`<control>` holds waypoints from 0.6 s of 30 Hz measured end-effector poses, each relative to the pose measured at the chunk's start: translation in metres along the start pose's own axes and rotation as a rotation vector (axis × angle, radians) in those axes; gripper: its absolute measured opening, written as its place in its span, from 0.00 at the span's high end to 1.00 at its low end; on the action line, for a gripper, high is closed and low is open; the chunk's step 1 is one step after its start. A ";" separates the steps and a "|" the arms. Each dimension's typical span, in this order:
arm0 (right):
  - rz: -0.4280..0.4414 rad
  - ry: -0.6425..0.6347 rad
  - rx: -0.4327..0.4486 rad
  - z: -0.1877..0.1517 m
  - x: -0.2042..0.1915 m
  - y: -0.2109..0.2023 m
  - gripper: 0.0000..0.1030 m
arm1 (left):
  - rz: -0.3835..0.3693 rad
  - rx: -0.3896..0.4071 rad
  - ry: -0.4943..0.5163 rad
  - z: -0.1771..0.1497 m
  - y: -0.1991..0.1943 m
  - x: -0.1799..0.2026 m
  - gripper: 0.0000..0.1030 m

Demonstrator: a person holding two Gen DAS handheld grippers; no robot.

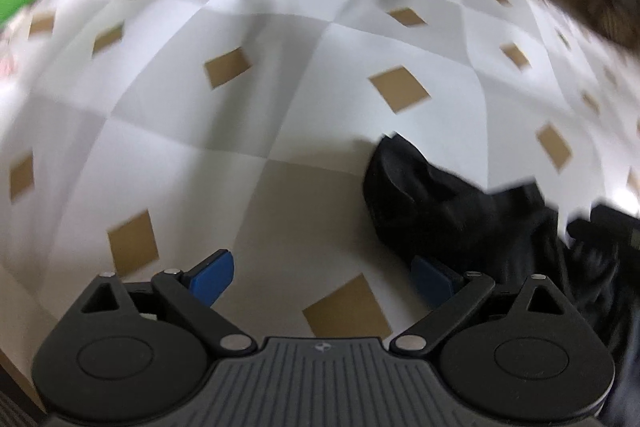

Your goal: Fold clothes

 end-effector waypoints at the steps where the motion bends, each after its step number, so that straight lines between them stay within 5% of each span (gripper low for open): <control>1: -0.030 -0.043 0.001 0.000 -0.004 -0.001 0.49 | -0.021 -0.007 -0.032 0.001 0.001 -0.003 0.07; 5: -0.090 -0.165 0.003 -0.004 -0.023 0.002 0.48 | -0.083 -0.045 -0.129 0.001 0.005 -0.009 0.07; 18: -0.216 -0.432 -0.045 -0.019 -0.065 0.036 0.46 | -0.102 -0.008 -0.267 0.009 -0.014 -0.029 0.07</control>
Point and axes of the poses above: each gripper's, at about its wrist camera, not at the fingertips, and y roughly the way its jaws point, x to its right, z to its top, the point moved 9 cm from there along y, roughly the way its jaws point, and after that the axes turned 14 degrees about -x, right-handed, at the moved point
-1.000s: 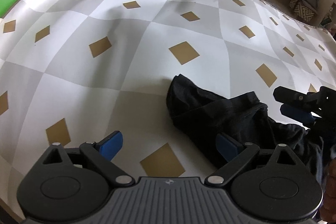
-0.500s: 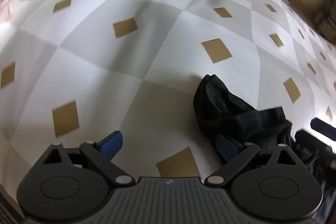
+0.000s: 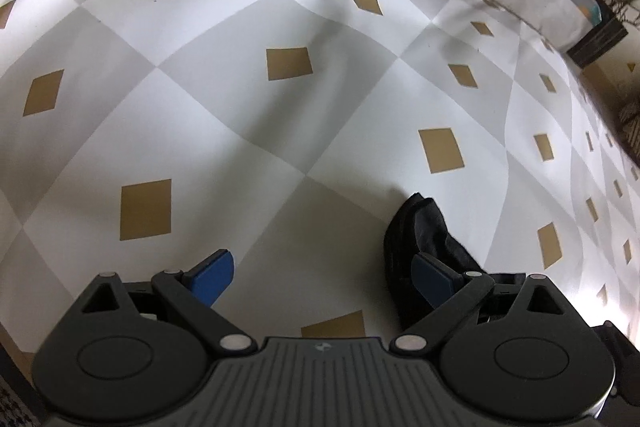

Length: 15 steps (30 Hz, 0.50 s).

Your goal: Fold clothes

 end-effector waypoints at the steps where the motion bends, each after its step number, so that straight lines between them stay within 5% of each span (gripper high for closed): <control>1: -0.010 -0.001 0.003 0.002 -0.001 0.002 0.45 | 0.006 -0.008 -0.002 -0.001 0.001 -0.001 0.07; 7: 0.006 0.098 0.063 0.011 0.012 -0.001 0.45 | 0.031 -0.043 0.007 -0.004 0.008 -0.006 0.07; 15: 0.120 0.321 0.078 0.013 0.041 0.001 0.45 | 0.055 -0.045 0.185 -0.014 0.011 0.017 0.07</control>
Point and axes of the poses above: each gripper's, at about its wrist camera, not at the fingertips, and y roughly the way its jaws point, x to its right, z to its top, the point moved 9 cm from there along y, roughly the way its jaws point, and after that the axes turned 14 degrees about -x, right-handed, at the moved point
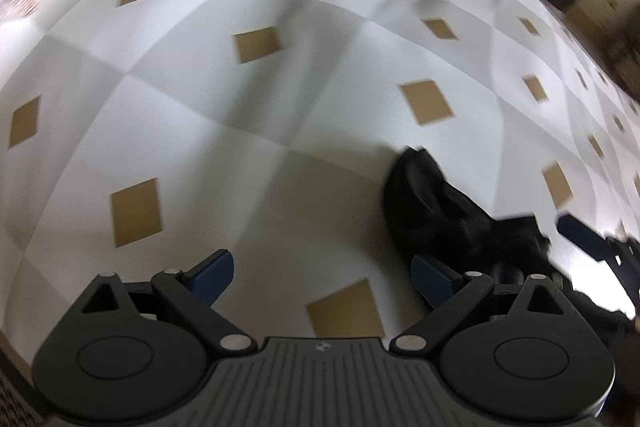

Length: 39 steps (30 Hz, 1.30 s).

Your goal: Fold clothes

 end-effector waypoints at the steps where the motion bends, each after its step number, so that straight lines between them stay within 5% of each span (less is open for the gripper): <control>1: 0.014 0.022 -0.003 0.000 0.002 0.001 0.45 | 0.004 -0.001 0.028 -0.001 0.000 0.004 0.07; 8: 0.096 0.187 -0.009 0.002 0.021 0.007 0.45 | 0.034 0.022 0.169 -0.004 0.004 0.027 0.07; 16: 0.157 0.251 -0.033 -0.002 0.025 0.010 0.45 | 0.027 0.024 0.142 -0.003 0.017 0.029 0.07; 28: 0.201 0.168 -0.114 -0.032 0.023 -0.006 0.44 | -0.011 0.062 0.009 0.006 0.017 0.019 0.07; 39: 0.099 0.011 -0.110 -0.048 -0.003 0.000 0.45 | -0.048 0.070 -0.098 0.017 0.017 0.013 0.07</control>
Point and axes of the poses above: each gripper's, at about its wrist camera, not at the fingertips, and y roughly the way its jaws point, x to its right, z to its top, the point moved 9 cm from there along y, roughly the way its jaws point, and after that the axes turned 14 degrees about -x, right-handed, at the moved point
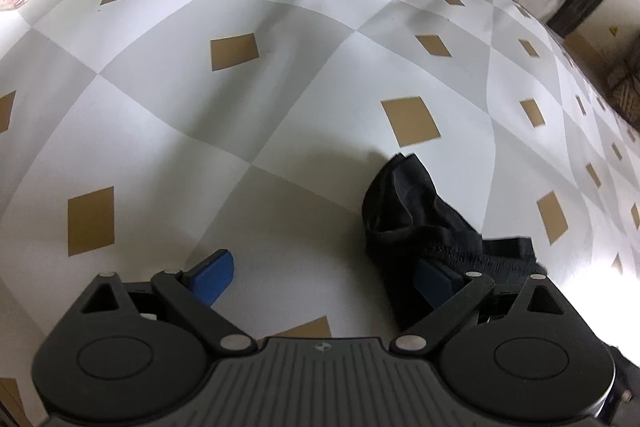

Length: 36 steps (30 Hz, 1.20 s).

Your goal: Fold clothes

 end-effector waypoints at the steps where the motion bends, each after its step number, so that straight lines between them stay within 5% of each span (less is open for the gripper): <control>1: -0.016 -0.023 0.001 -0.001 -0.002 0.001 0.45 | -0.006 0.005 -0.012 0.002 -0.001 -0.001 0.07; 10: -0.052 -0.198 -0.004 -0.012 -0.027 0.006 0.47 | -0.055 0.005 -0.153 0.012 -0.004 -0.018 0.08; 15: -0.065 -0.212 0.007 -0.011 -0.029 0.006 0.50 | -0.173 -0.048 -0.304 0.009 -0.003 -0.029 0.08; 20: -0.055 -0.199 0.025 -0.006 -0.029 0.002 0.54 | -0.194 0.023 -0.360 0.016 -0.019 -0.040 0.07; 36: 0.019 -0.128 0.041 0.004 -0.029 -0.001 0.56 | -0.132 -0.110 0.033 -0.010 -0.013 0.015 0.07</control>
Point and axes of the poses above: each gripper's, at about its wrist camera, not at the fingertips, and y roughly the way its jaws point, x to its right, z to its top, the point moved 9 cm from there along y, roughly the way its jaws point, and after that the axes turned 14 degrees about -x, right-handed, at the moved point
